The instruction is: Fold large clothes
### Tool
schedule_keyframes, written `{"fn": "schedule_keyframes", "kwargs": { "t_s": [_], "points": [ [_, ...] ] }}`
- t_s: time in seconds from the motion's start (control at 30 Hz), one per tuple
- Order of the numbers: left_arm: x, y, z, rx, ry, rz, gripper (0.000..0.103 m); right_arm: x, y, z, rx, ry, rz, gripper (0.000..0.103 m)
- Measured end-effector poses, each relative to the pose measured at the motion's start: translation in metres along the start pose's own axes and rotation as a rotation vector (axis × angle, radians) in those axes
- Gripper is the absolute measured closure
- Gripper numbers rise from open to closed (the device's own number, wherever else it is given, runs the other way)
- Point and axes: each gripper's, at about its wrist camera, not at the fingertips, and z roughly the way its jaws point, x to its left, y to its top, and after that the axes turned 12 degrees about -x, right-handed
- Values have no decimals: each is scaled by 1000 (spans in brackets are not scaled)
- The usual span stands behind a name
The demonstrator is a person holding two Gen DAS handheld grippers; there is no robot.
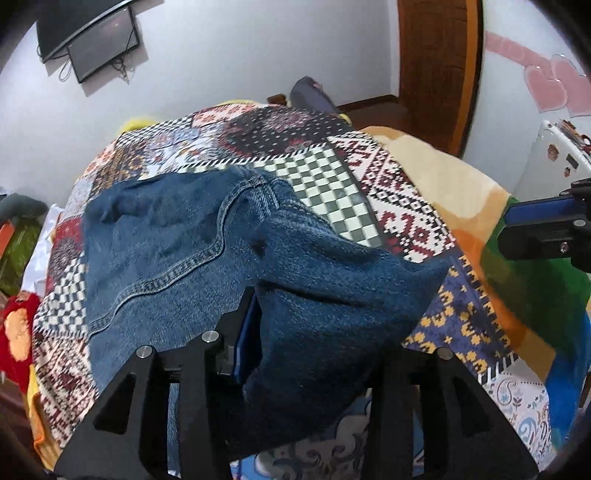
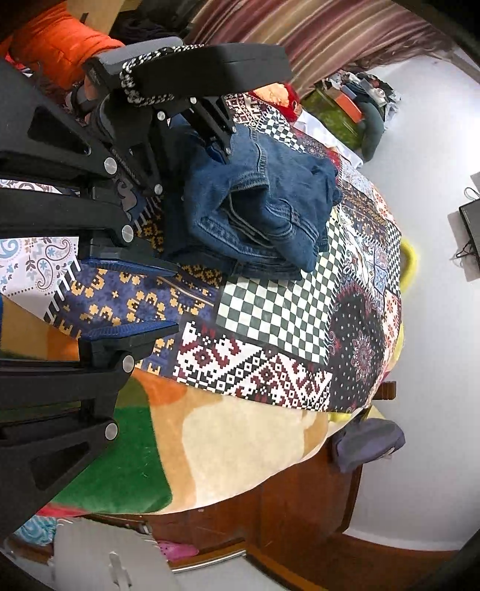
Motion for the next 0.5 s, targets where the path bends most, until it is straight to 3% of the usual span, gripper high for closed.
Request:
{"fn": "schedule_keyframes", "kwargs": {
  "t_s": [0.1, 0.17, 0.23, 0.33, 0.5],
  "points": [
    [5, -2, -8, 14, -3, -6, 50, 9, 5, 0, -16, 16, -14, 83],
    [11, -3, -19, 8, -34, -47, 27, 17, 8, -1, -30, 28, -28, 83],
    [18, -3, -32, -10, -75, -87, 11, 28, 14, -4, -55, 47, -51, 83],
    [29, -3, -54, -55, -80, -124, 8, 42, 22, -6, -80, 77, -67, 83],
    [71, -8, -82, -107, -18, -208, 3, 65, 32, -1, -86, 123, -94, 83]
  ]
}}
